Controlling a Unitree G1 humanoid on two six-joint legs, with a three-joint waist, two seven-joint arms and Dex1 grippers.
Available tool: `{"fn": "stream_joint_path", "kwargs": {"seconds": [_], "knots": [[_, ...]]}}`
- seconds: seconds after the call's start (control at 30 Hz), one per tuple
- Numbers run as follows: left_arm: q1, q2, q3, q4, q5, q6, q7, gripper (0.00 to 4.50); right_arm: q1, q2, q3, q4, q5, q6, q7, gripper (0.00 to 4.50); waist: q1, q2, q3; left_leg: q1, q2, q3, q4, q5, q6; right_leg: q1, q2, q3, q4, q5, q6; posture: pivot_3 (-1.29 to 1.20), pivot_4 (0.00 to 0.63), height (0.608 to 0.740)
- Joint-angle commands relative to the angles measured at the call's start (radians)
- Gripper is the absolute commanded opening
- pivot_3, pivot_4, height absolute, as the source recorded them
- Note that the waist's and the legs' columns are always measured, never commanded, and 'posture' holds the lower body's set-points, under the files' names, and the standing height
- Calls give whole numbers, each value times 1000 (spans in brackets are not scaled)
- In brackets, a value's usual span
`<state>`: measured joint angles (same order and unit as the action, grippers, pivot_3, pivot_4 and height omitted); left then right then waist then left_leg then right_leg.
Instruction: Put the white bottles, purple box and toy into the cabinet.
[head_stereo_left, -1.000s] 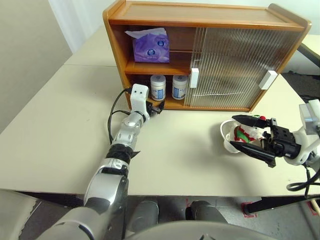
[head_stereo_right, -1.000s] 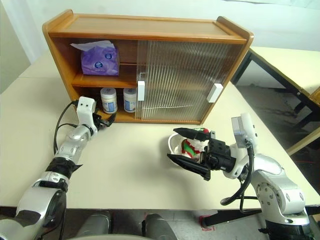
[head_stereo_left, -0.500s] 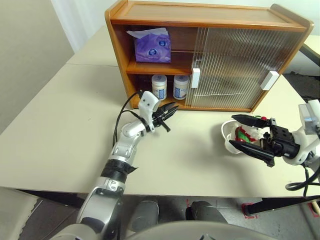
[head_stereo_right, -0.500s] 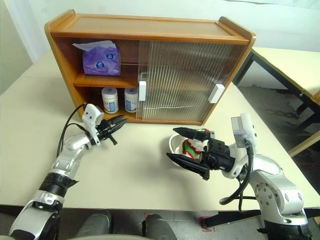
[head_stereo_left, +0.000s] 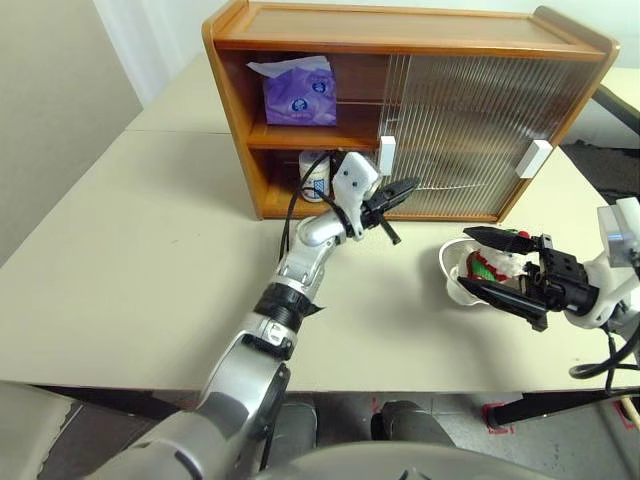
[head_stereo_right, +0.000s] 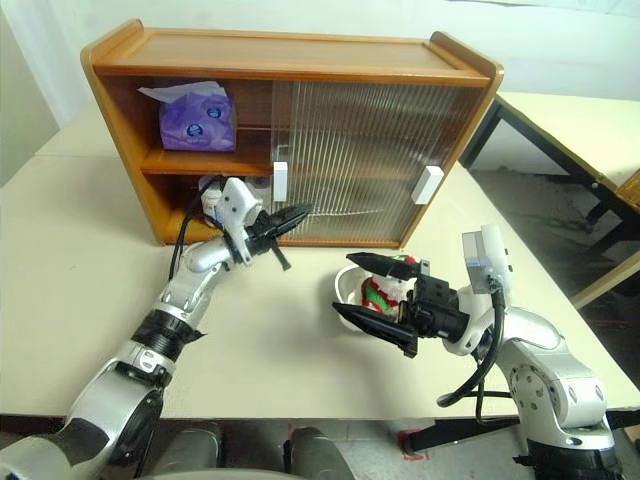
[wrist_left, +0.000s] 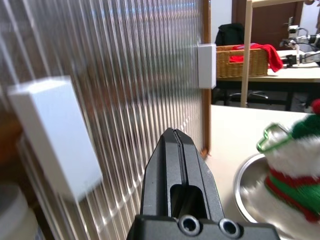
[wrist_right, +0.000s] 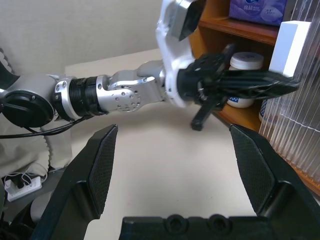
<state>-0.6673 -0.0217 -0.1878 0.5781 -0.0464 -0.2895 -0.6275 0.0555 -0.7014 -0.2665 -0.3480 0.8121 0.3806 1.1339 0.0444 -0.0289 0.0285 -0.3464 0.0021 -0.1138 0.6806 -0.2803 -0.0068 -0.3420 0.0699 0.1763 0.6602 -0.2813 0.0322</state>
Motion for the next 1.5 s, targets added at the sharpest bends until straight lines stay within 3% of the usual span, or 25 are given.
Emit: {"fn": "stream_joint_path", "kwargs": {"seconds": [0.03, 0.53, 1.2, 1.5], "knots": [[-36, -17, 2, 48, 25, -16, 52, 16, 4, 8, 4, -15, -6, -7, -4, 4500, -2, 0, 0, 0, 0, 0, 0, 0, 0, 0, 0, 0, 0, 0, 1, 44, 16, 740], [-93, -6, 38, 51, 34, 75, 183, 16, 5, 11, 4, -13, -12, -16, -5, 4500, -11, 0, 0, -1, 0, 0, 0, -1, 1, 2, 0, 0, -7, 2, 3, 36, 8, 740], [-17, 71, 61, -136, 32, 240, 275, 16, -21, 5, 10, 12, -20, -21, 12, 4500, -25, 1, -1, 3, 0, 0, 1, 0, 2, 6, 0, 0, -9, 6, 3, 57, 2, 740], [-8, 110, 82, -169, 26, 306, 309, 16, -25, 9, 13, 16, -26, -25, 15, 4500, -32, 2, -1, 12, 0, 0, 0, 0, 2, 13, 0, 0, -8, 7, 2, 60, 0, 740]]}}
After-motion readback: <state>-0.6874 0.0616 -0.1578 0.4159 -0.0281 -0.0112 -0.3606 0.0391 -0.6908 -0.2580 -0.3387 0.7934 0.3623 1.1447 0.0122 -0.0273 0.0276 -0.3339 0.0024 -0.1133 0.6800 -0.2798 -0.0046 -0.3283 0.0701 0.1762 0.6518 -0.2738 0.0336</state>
